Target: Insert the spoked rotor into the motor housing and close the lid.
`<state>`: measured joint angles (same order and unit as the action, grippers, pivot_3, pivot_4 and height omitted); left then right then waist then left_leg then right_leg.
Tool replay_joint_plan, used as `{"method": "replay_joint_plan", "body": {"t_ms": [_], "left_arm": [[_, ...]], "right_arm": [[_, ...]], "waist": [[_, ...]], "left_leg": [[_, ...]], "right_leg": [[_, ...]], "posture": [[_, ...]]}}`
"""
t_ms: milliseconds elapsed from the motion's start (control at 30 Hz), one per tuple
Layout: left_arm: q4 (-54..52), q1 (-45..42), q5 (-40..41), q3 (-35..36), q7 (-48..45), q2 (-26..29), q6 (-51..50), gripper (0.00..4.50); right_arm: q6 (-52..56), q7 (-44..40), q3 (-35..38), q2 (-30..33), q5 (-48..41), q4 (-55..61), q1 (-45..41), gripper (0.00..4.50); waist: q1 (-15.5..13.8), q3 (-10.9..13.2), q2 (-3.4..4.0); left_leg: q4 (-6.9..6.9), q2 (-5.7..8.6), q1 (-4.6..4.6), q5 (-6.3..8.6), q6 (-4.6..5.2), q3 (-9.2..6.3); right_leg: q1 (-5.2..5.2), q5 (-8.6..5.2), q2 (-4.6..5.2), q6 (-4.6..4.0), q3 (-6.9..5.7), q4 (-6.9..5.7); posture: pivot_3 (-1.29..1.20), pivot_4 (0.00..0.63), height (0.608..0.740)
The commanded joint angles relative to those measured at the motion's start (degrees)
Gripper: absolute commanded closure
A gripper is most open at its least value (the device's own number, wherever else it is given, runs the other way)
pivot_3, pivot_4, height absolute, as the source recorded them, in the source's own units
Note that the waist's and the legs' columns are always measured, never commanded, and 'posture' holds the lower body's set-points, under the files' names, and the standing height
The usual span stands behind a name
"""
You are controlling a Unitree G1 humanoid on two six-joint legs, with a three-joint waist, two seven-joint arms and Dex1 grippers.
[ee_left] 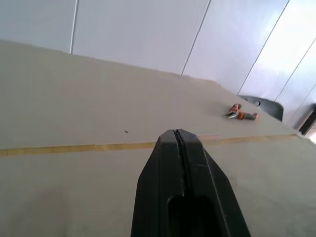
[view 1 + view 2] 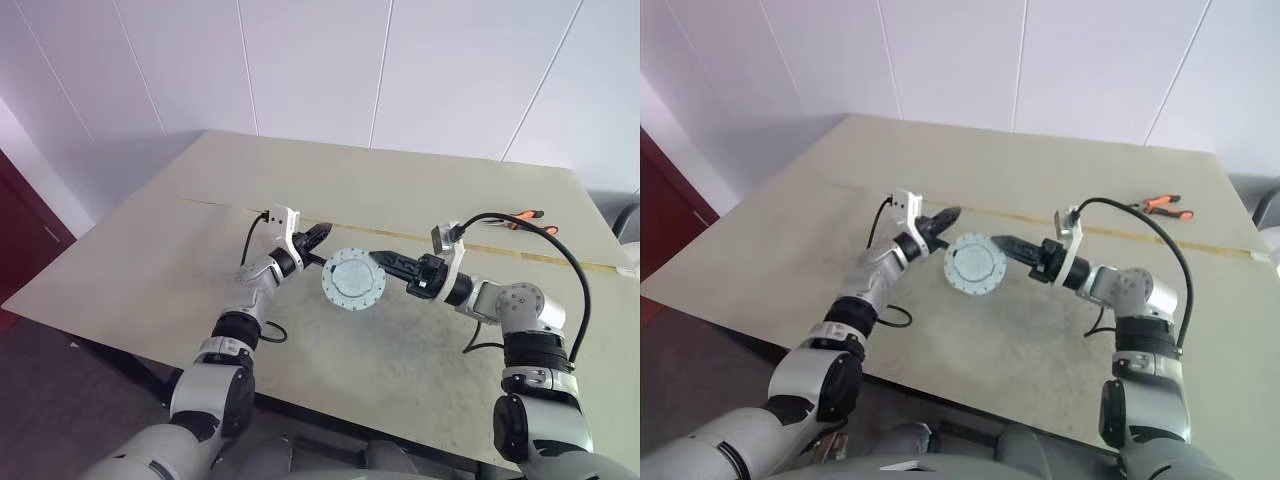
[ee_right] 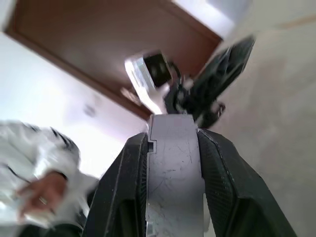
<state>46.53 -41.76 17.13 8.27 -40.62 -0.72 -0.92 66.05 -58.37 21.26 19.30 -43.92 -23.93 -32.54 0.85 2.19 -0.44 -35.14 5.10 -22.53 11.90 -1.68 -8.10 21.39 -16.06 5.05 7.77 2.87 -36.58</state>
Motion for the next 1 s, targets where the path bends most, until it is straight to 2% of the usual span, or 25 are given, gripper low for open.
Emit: {"method": "replay_joint_plan", "body": {"t_ms": [33, 200, 467, 933, 1000], "left_arm": [[-6.06, 1.85, 2.38, -0.10, -1.34, -0.18, -2.71, 4.50], [-10.57, 4.29, 4.21, -0.25, -1.65, -0.25, -6.40, 4.50], [-11.67, 4.70, 4.34, -0.97, -1.35, 0.00, -7.78, 4.50], [-13.63, 5.35, 6.53, -0.23, -1.70, -0.85, -9.84, 4.50], [-13.33, 5.17, 6.85, 0.21, -1.05, -0.85, -9.69, 4.12]], "right_arm": [[-0.98, 3.73, 4.91, -1.54, -4.28, -1.62, -3.30, 3.27], [-3.34, 11.32, 10.59, -3.19, -5.78, -8.55, -6.38, 3.27], [-4.12, 11.68, 9.77, -3.52, -5.74, -8.91, -6.51, 3.27], [-7.62, 16.65, 12.61, -4.51, -6.10, -11.63, -7.98, 3.27], [-7.77, 16.73, 12.52, -4.54, -6.15, -11.68, -8.01, 3.27]], "waist": [[-0.06, 0.00, 0.01], [-0.04, 0.00, 0.01], [0.04, 0.01, 0.03], [0.09, 0.01, 0.04], [0.12, 0.01, 0.04]], "left_leg": [[0.00, 0.00, 0.01, 0.00, 0.00, 0.00], [-0.01, 0.02, 0.03, 0.00, 0.01, 0.03], [0.01, 0.03, 0.02, -0.01, 0.01, 0.06], [0.02, 0.03, 0.02, -0.01, 0.01, 0.07], [0.01, 0.03, 0.03, -0.01, 0.01, 0.07]], "right_leg": [[0.00, 0.00, 0.00, 0.00, 0.00, 0.00], [0.00, 0.01, -0.02, -0.03, 0.02, -0.03], [0.00, 0.01, -0.02, -0.04, 0.04, 0.01], [0.00, 0.01, -0.03, -0.04, 0.06, 0.01], [0.00, 0.02, -0.03, -0.04, 0.06, 0.00]], "posture": [[0.00, 0.000, 0.740], [0.00, 0.000, 0.740], [0.00, 0.000, 0.740], [0.00, 0.000, 0.740], [0.00, 0.000, 0.740]]}}
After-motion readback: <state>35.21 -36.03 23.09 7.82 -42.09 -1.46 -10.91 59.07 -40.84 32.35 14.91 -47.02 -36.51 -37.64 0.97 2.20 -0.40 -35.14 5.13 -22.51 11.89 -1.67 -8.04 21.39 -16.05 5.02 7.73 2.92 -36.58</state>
